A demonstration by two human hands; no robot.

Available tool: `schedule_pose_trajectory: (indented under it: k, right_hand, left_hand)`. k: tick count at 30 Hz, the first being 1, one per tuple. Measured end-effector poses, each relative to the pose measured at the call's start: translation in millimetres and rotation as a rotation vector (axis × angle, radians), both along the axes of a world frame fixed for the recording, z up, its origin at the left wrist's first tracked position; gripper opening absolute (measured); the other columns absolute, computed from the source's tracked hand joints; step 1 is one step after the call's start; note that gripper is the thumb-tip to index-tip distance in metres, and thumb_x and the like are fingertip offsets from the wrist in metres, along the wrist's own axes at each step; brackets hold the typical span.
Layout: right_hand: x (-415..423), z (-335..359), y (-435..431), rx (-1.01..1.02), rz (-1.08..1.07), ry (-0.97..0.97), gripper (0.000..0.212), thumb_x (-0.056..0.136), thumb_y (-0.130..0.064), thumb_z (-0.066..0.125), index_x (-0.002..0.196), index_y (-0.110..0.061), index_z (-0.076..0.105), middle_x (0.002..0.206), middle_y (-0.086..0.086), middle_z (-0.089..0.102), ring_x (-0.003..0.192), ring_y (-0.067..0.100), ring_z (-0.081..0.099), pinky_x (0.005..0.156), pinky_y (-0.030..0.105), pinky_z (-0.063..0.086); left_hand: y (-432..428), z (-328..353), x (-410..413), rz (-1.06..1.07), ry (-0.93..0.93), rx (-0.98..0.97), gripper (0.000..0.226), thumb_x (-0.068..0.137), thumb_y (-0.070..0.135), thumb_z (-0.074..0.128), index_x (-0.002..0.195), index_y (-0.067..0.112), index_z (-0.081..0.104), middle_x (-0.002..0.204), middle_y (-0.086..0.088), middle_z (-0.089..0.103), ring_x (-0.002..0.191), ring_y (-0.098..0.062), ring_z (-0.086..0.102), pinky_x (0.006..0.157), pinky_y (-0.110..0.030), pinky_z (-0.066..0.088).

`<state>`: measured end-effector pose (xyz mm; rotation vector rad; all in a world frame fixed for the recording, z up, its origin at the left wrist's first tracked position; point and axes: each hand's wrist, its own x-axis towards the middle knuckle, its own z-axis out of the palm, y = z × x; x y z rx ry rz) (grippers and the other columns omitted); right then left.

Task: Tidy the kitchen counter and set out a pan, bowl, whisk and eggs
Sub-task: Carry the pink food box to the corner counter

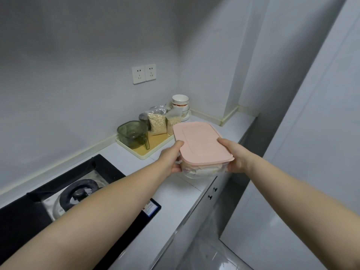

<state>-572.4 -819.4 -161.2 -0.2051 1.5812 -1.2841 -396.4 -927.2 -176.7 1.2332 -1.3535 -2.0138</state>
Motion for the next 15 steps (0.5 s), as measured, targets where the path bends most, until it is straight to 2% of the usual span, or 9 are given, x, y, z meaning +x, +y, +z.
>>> schedule_pose_trajectory:
  k: [3, 5, 8, 10, 11, 13, 15]
  right_hand:
    - [-23, -4, -8, -0.018, -0.042, -0.031, 0.028, 0.091, -0.044, 0.053, 0.104, -0.02, 0.059, 0.084, 0.003, 0.068, 0.08, 0.022, 0.064, 0.058, 0.031, 0.053]
    - [-40, -9, -14, -0.05, -0.061, -0.045, 0.028, 0.092, -0.042, 0.05, 0.106, -0.02, 0.059, 0.086, 0.003, 0.068, 0.082, 0.022, 0.064, 0.065, 0.032, 0.052]
    - [-65, -18, -22, -0.097, -0.074, -0.062, 0.028, 0.091, -0.042, 0.048, 0.104, -0.019, 0.058, 0.09, 0.005, 0.064, 0.085, 0.024, 0.062, 0.078, 0.039, 0.052]
    - [-83, -25, -29, -0.081, -0.065, -0.054, 0.029, 0.09, -0.043, 0.05, 0.095, -0.015, 0.054, 0.087, 0.008, 0.056, 0.077, 0.025, 0.059, 0.076, 0.042, 0.052]
    - [-95, -26, -33, -0.071, -0.063, -0.055, 0.031, 0.09, -0.044, 0.051, 0.093, -0.013, 0.053, 0.089, 0.01, 0.054, 0.078, 0.026, 0.058, 0.075, 0.043, 0.051]
    - [-111, -32, -44, -0.04, -0.05, -0.079, 0.037, 0.089, -0.047, 0.053, 0.103, -0.012, 0.051, 0.102, 0.015, 0.056, 0.089, 0.031, 0.061, 0.083, 0.046, 0.05]
    - [-126, -35, -58, -0.015, -0.046, -0.093, 0.039, 0.09, -0.045, 0.054, 0.114, -0.014, 0.049, 0.107, 0.019, 0.058, 0.095, 0.034, 0.062, 0.094, 0.047, 0.047]
  left_hand:
    - [-13, -2, -29, 0.025, -0.019, -0.053, 0.024, 0.087, 0.036, 0.055, 0.093, 0.013, 0.059, 0.091, -0.01, 0.056, 0.078, -0.028, 0.059, 0.062, -0.034, 0.056]
    - [-21, -2, -48, 0.025, -0.017, -0.07, 0.021, 0.088, 0.034, 0.054, 0.089, 0.014, 0.061, 0.086, -0.008, 0.058, 0.077, -0.027, 0.06, 0.064, -0.035, 0.056]
    - [-32, -4, -73, 0.062, 0.011, -0.033, 0.014, 0.089, 0.029, 0.054, 0.086, 0.016, 0.059, 0.075, -0.001, 0.057, 0.069, -0.019, 0.059, 0.058, -0.034, 0.055]
    - [-41, -10, -96, 0.092, 0.027, 0.011, 0.01, 0.089, 0.027, 0.055, 0.086, 0.018, 0.057, 0.074, 0.002, 0.058, 0.068, -0.013, 0.059, 0.058, -0.036, 0.056]
    - [-48, -12, -111, 0.099, 0.031, 0.037, 0.007, 0.088, 0.026, 0.056, 0.086, 0.019, 0.057, 0.076, 0.002, 0.06, 0.067, -0.012, 0.06, 0.061, -0.039, 0.057]
    - [-61, -19, -133, 0.112, 0.043, 0.08, 0.007, 0.086, 0.025, 0.059, 0.089, 0.02, 0.057, 0.08, 0.0, 0.062, 0.068, -0.014, 0.061, 0.072, -0.047, 0.057]
    - [-75, -26, -155, 0.118, 0.036, 0.113, 0.019, 0.083, 0.026, 0.062, 0.1, 0.018, 0.057, 0.085, -0.004, 0.062, 0.072, -0.019, 0.063, 0.084, -0.054, 0.054]
